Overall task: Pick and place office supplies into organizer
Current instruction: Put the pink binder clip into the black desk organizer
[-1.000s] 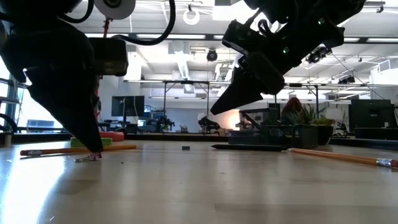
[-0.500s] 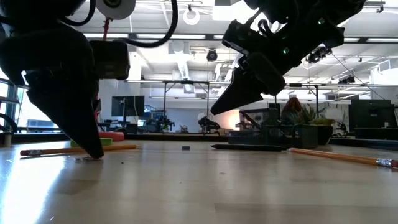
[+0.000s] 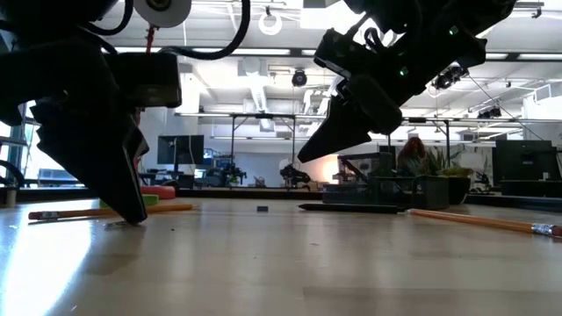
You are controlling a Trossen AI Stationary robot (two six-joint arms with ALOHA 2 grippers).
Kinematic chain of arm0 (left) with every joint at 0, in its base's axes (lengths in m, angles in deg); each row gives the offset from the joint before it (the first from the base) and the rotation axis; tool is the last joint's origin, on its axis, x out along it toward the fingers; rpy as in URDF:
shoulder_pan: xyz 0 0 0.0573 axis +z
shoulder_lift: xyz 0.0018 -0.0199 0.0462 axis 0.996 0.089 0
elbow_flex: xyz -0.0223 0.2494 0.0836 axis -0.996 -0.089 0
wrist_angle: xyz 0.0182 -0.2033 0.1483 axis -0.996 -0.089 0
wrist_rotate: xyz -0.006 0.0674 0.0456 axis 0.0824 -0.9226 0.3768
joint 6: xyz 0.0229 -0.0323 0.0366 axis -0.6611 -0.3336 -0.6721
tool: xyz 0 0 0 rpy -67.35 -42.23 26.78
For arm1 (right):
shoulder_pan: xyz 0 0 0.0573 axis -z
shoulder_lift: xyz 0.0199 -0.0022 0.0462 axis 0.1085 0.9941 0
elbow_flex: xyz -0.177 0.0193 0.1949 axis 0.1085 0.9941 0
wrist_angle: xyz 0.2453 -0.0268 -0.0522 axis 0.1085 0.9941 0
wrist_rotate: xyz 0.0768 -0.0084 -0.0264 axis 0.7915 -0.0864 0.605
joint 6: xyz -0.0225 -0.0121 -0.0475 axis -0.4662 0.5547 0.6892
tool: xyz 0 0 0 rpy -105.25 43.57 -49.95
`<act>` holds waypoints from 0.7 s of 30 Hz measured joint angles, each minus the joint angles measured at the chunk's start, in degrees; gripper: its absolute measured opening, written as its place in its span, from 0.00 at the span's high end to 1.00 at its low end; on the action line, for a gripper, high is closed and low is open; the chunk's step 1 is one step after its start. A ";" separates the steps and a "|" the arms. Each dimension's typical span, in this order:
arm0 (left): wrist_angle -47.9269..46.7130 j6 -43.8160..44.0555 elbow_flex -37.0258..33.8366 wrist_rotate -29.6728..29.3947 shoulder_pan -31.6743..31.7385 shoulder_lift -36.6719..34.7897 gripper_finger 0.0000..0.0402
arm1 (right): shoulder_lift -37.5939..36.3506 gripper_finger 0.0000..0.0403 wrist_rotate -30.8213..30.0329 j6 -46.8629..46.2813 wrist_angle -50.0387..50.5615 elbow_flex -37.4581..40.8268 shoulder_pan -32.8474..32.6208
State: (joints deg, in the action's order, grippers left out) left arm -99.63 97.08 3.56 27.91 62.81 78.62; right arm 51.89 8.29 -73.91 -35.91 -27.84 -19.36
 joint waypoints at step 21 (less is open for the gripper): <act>-0.36 7.65 0.04 1.40 0.02 -1.51 0.79 | 0.00 0.67 -0.39 0.57 0.02 0.00 0.00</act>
State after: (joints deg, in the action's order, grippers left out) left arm -99.99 104.73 3.60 29.30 62.83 77.12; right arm 51.89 7.91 -73.34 -35.90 -27.84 -19.36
